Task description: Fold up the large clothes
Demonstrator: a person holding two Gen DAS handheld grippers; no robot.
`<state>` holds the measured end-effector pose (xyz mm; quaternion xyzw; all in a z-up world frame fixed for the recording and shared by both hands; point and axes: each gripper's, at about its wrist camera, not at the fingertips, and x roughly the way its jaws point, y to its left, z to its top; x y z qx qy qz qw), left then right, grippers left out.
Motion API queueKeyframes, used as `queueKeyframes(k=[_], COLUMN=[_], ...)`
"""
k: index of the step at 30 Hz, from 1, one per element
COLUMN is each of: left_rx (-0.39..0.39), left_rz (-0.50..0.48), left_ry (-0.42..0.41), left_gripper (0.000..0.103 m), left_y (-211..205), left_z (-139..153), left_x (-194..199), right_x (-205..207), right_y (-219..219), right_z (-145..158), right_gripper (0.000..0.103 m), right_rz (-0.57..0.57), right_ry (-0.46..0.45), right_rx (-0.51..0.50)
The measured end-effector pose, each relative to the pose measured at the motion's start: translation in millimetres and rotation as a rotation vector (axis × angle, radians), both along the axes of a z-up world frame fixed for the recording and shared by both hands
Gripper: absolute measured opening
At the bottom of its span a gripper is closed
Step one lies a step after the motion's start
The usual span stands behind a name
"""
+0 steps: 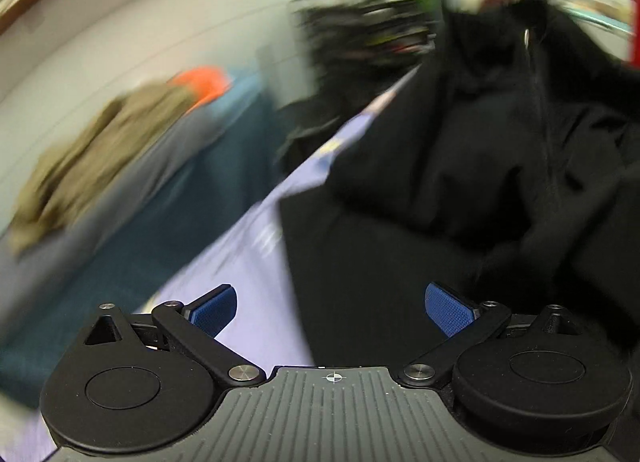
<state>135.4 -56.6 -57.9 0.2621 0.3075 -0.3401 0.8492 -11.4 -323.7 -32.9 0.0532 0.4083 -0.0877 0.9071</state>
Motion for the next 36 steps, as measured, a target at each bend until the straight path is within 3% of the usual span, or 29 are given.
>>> queueKeyframes(k=[3, 8, 10, 12, 15, 17, 20, 21, 22, 23, 24, 29, 33, 36], left_rx=[-0.015, -0.071, -0.076, -0.098, -0.167, -0.23, -0.333, -0.326, -0.32, -0.333, -0.352, -0.488, -0.525, -0.646], left_rz=[-0.062, -0.063, -0.015, 0.062, 0.168, 0.233, 0.296, 0.308, 0.311, 0.299, 0.293, 0.264, 0.142, 0.094], left_ry=[0.024, 0.157, 0.239, 0.343, 0.57, 0.65, 0.651, 0.644, 0.645, 0.669, 0.684, 0.623, 0.419, 0.342], left_gripper=[0.103, 0.103, 0.103, 0.103, 0.103, 0.103, 0.103, 0.095, 0.079, 0.051, 0.045, 0.035, 0.03, 0.03], left_y=[-49.5, -122.8, -148.3, -167.5, -177.7, -178.1, -178.9, -181.6, -181.3, -179.1, -178.0, -148.5, -124.9, -84.9], left_z=[-3.3, -23.3, -37.7, -53.2, -83.7, -95.5, -93.2, -92.2, -90.2, -87.9, -84.1, -29.2, 47.1, 102.4], left_x=[32.3, 87.8, 106.8, 119.5, 140.0, 143.5, 133.5, 131.7, 129.9, 129.2, 128.3, 101.6, 51.6, 10.7], right_x=[-20.6, -42.9, -51.6, -55.5, -55.1, -52.9, -47.0, -45.3, -43.5, -40.1, -38.3, -32.4, -28.0, -35.8], right_y=[-5.3, -22.7, -29.4, -26.5, -25.3, -28.5, -32.0, -32.7, -34.0, -35.4, -38.4, -70.9, -102.2, -111.1], right_z=[-13.2, -38.0, -40.8, -45.4, -50.6, -56.1, -63.7, -64.5, -64.6, -63.0, -61.3, -41.3, 3.7, 49.3], right_gripper=[0.007, 0.007, 0.007, 0.007, 0.007, 0.007, 0.007, 0.007, 0.007, 0.007, 0.007, 0.006, 0.005, 0.005], right_rz=[-0.037, -0.105, -0.116, -0.078, -0.06, -0.07, -0.07, -0.069, -0.066, -0.064, -0.068, -0.17, -0.259, -0.252], right_ry=[0.042, 0.113, 0.126, 0.13, 0.144, 0.157, 0.176, 0.181, 0.183, 0.182, 0.173, 0.079, -0.088, -0.24], right_rx=[0.044, 0.164, 0.246, 0.267, 0.28, 0.318, 0.354, 0.36, 0.369, 0.376, 0.38, 0.408, 0.443, 0.534])
